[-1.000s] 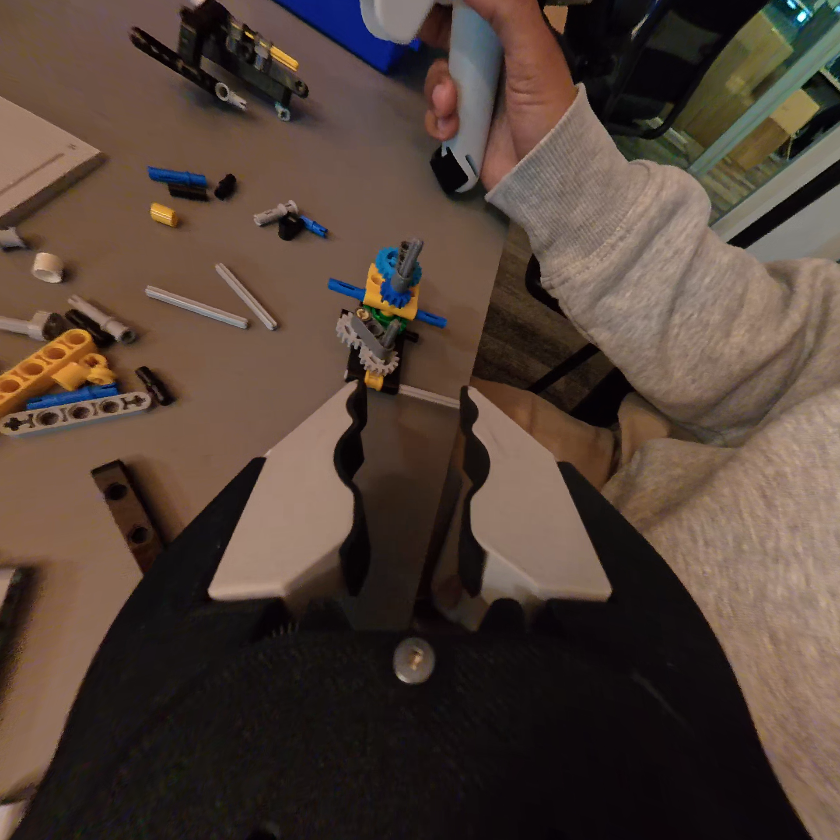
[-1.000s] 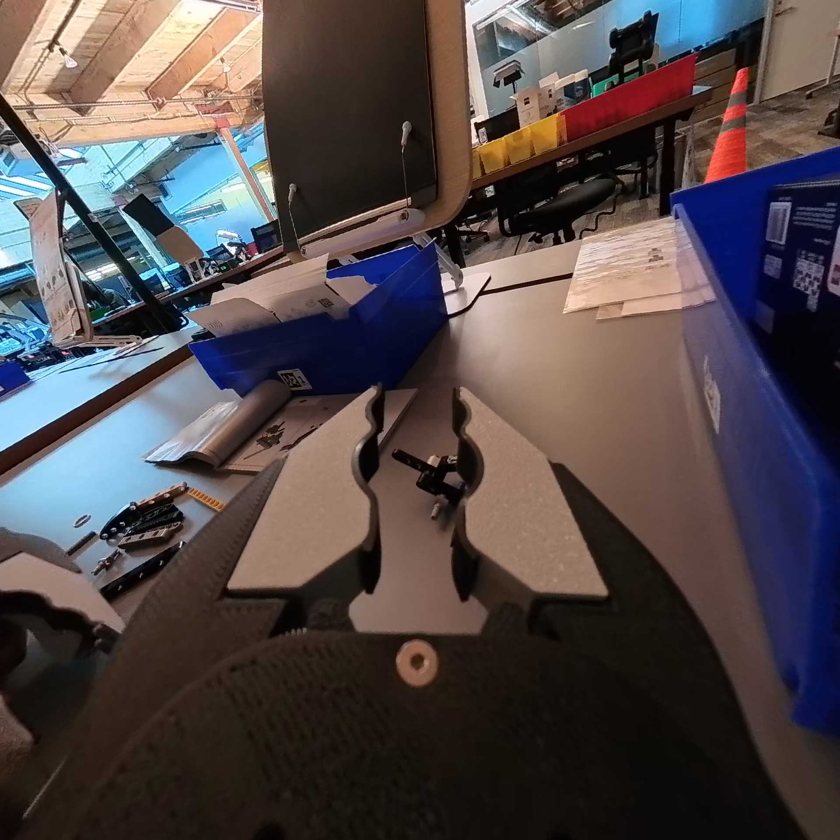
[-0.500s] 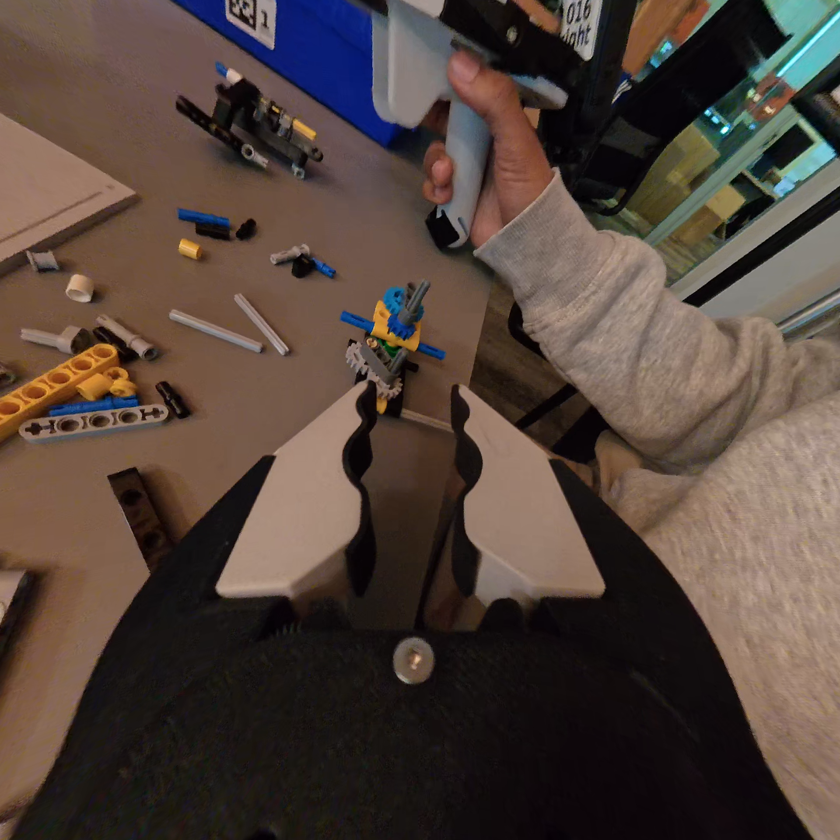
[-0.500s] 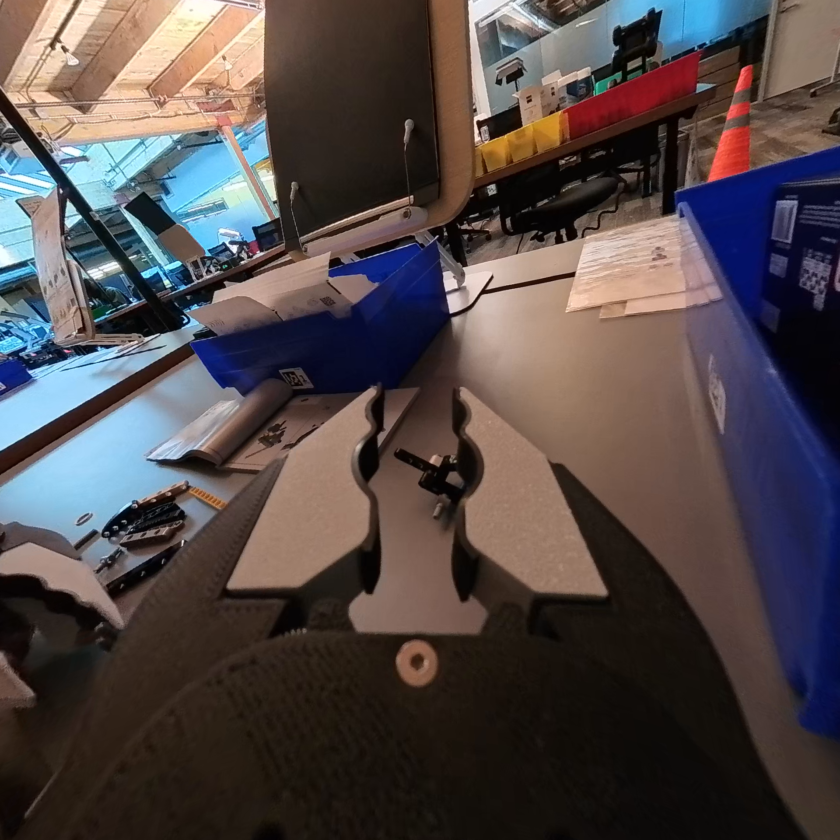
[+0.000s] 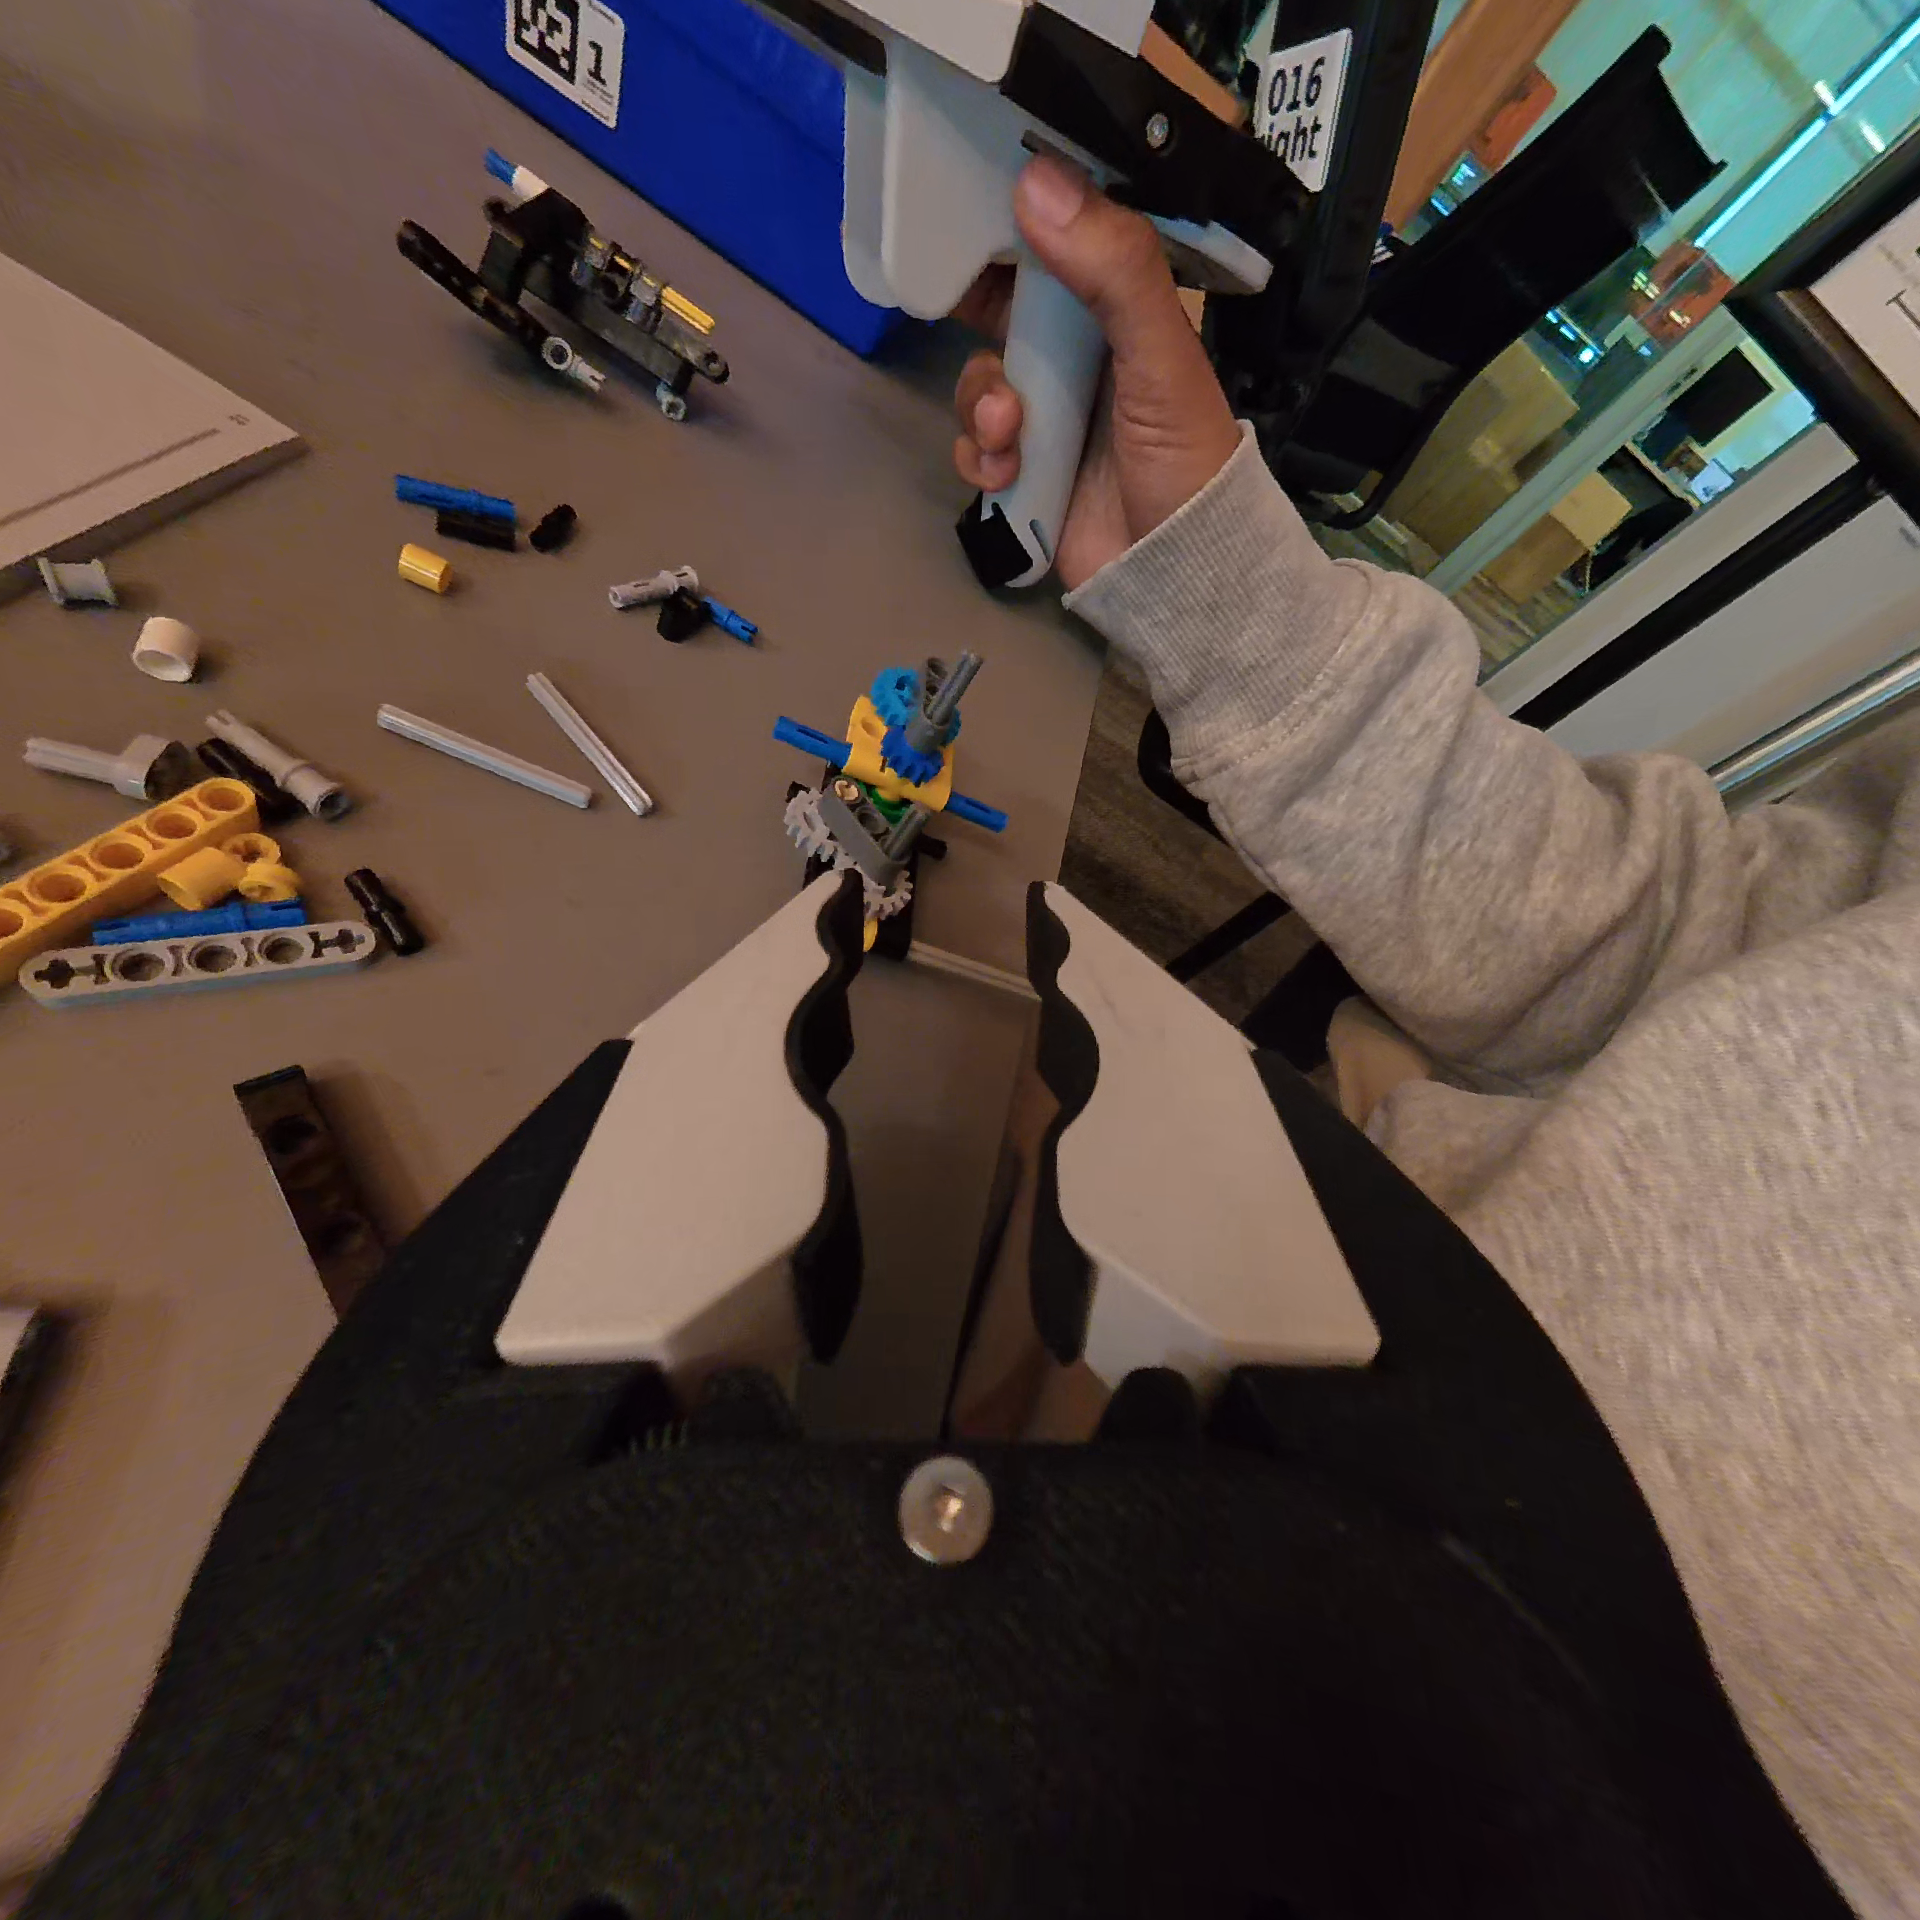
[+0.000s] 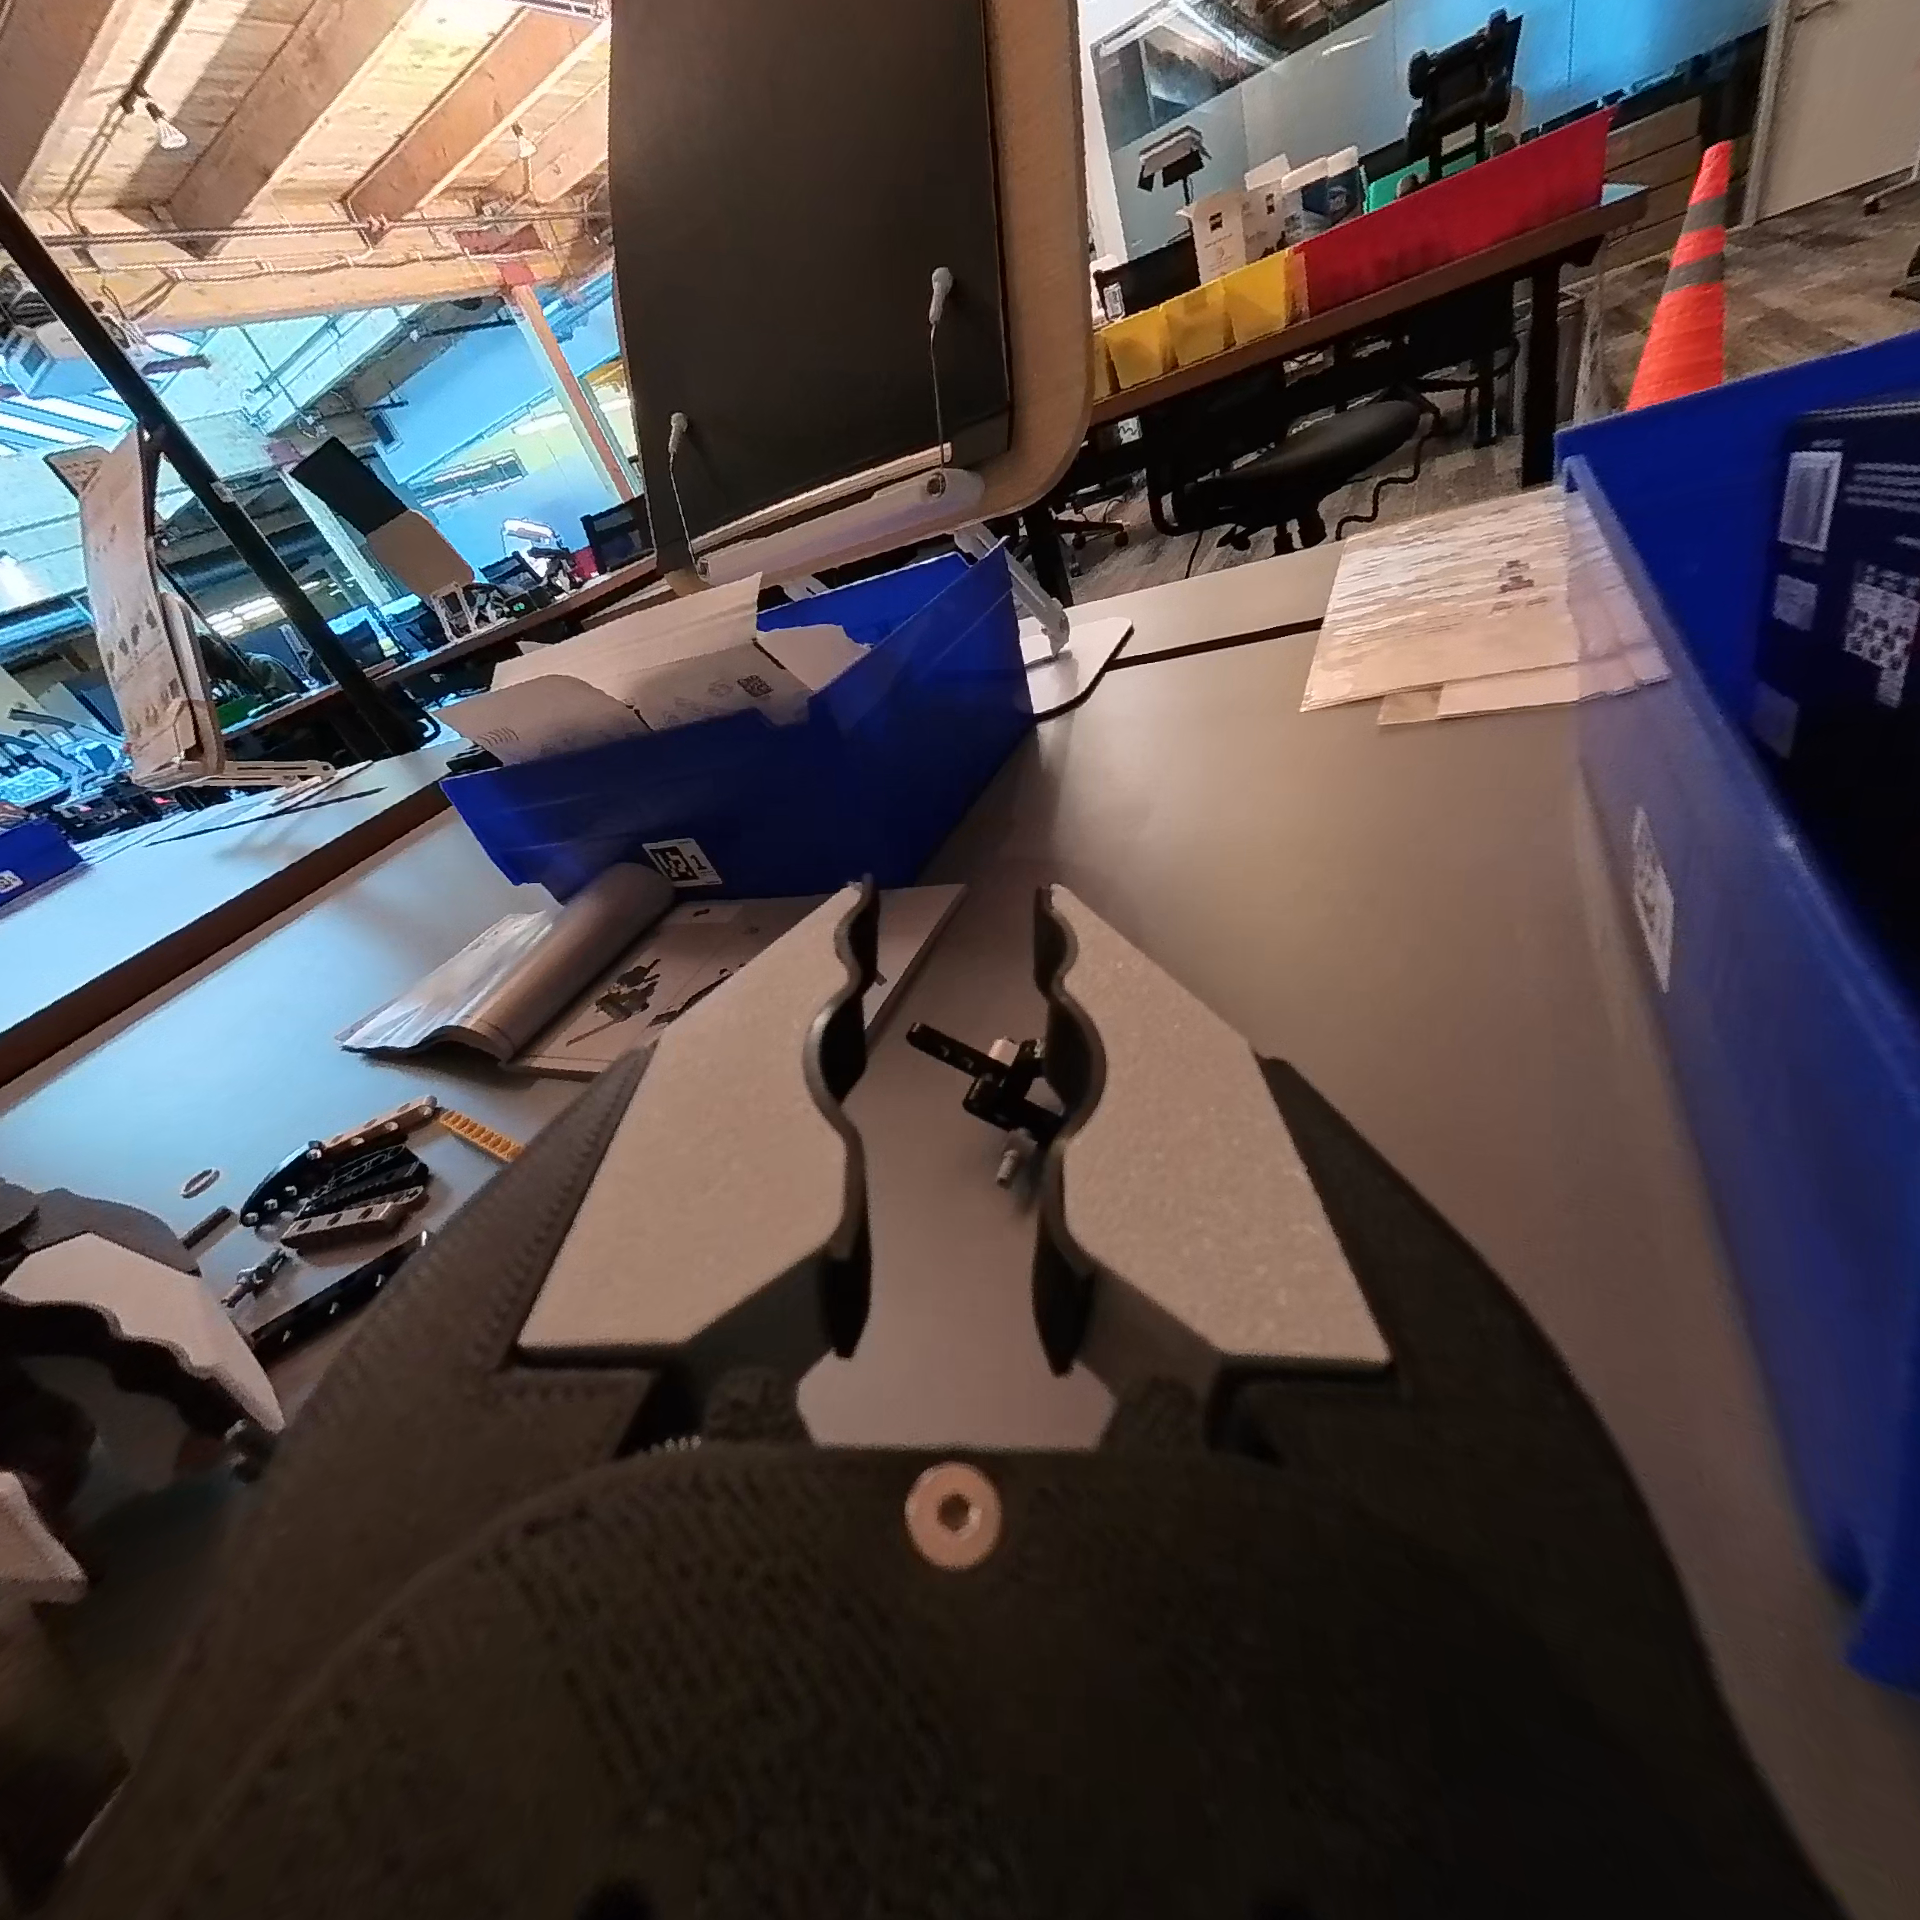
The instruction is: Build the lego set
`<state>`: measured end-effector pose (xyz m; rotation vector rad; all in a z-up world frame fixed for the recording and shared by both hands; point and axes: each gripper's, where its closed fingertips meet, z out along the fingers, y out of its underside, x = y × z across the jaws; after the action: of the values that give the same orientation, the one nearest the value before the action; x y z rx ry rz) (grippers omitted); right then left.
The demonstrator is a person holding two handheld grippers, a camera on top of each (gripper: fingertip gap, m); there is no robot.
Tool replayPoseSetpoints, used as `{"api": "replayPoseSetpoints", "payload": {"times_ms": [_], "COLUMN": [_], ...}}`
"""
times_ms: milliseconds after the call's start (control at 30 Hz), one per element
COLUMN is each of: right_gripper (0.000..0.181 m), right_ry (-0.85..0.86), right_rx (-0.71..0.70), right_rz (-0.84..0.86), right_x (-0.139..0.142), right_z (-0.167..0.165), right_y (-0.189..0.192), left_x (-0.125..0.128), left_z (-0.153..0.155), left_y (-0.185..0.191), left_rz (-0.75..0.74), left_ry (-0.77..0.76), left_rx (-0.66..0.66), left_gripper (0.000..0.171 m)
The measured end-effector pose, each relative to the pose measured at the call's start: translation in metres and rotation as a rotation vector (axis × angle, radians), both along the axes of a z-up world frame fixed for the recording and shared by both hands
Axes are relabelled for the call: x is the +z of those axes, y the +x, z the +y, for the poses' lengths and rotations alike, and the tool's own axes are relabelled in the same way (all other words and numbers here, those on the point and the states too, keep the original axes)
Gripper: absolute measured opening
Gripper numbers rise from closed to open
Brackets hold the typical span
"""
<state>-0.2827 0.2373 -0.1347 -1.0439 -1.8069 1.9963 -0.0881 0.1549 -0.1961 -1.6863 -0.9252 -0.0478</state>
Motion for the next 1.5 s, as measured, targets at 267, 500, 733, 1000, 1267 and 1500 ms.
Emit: {"api": "replayPoseSetpoints", "payload": {"times_ms": [267, 500, 733, 1000, 1267, 1500], "right_gripper": [0.028, 0.028, 0.028, 0.026, 0.029, 0.039], "right_ry": [0.0, 0.0, 0.001, 0.043, 0.278, 0.464], "right_rx": [0.001, 0.002, 0.001, -0.054, -0.124, -0.115], "right_rz": [-0.001, -0.001, 0.001, -0.057, -0.183, -0.258], "right_x": [0.0, 0.0, 0.0, -0.01, -0.045, -0.073], "right_z": [0.0, 0.0, 0.0, 0.006, 0.012, 0.006], "right_y": [0.0, 0.001, 0.001, -0.005, -0.01, -0.007], "left_x": [0.0, 0.0, 0.0, 0.0, 0.0, 0.0], "left_z": [0.0, 0.0, -0.001, -0.001, -0.001, -0.001], "left_y": [0.0, 0.0, 0.0, 0.0, 0.0, 0.0], "left_rz": [-0.01, -0.02, -0.026, -0.029, -0.034, -0.036], "left_ry": [0.013, 0.025, 0.029, 0.031, 0.035, 0.037], "left_rx": [-0.003, -0.005, -0.006, -0.006, -0.007, -0.008], "left_gripper": [0.029, 0.03, 0.031, 0.031, 0.031, 0.031]}}
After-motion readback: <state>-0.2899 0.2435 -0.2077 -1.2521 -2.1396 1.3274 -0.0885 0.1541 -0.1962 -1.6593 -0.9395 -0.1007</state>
